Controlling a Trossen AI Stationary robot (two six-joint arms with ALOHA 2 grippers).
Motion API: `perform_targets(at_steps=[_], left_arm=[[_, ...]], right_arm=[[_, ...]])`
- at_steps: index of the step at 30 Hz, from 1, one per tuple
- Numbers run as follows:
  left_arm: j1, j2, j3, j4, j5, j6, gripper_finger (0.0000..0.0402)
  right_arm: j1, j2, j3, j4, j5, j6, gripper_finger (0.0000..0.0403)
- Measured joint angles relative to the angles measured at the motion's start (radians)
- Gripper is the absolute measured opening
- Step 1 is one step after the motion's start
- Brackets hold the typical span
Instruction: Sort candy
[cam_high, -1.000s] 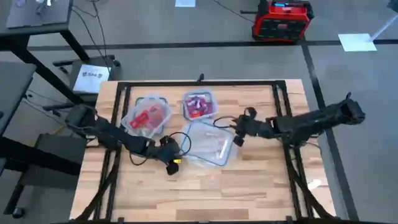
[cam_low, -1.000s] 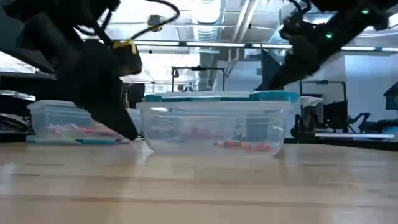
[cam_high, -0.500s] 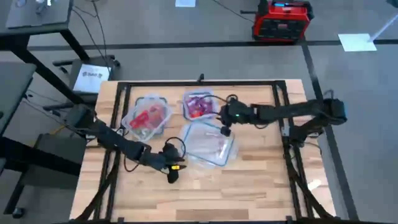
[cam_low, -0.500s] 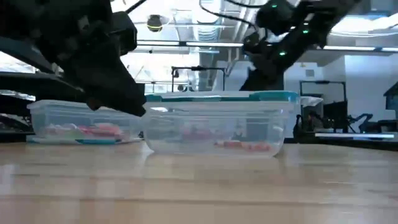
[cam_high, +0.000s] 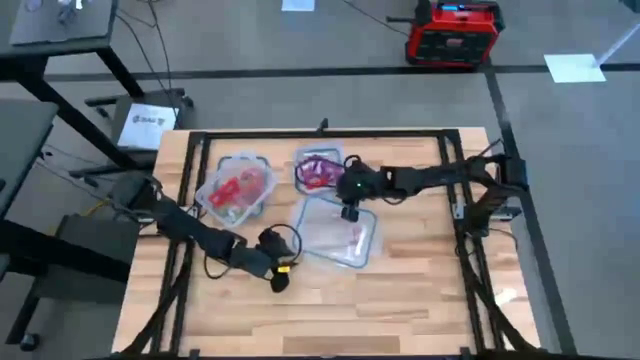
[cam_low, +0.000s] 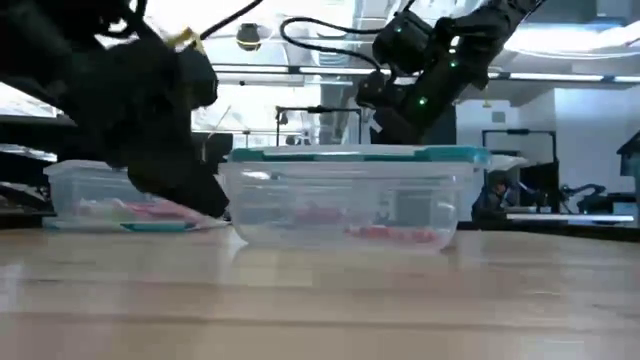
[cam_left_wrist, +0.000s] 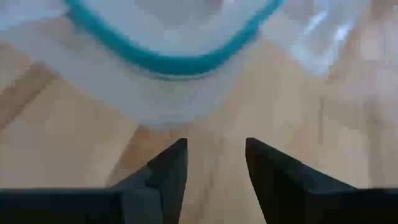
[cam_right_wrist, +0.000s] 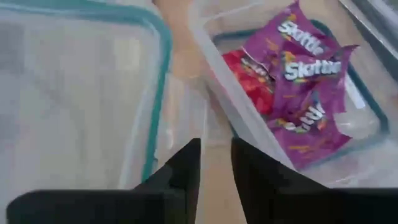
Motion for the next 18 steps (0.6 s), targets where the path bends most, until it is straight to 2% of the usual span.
perform_targets(at_steps=[18], left_arm=[[0.016,0.007,0.000,0.004,-0.005,0.019,0.0146]], right_arm=[[0.002,0.000,0.000,0.122,-0.080,-0.109,0.0077]])
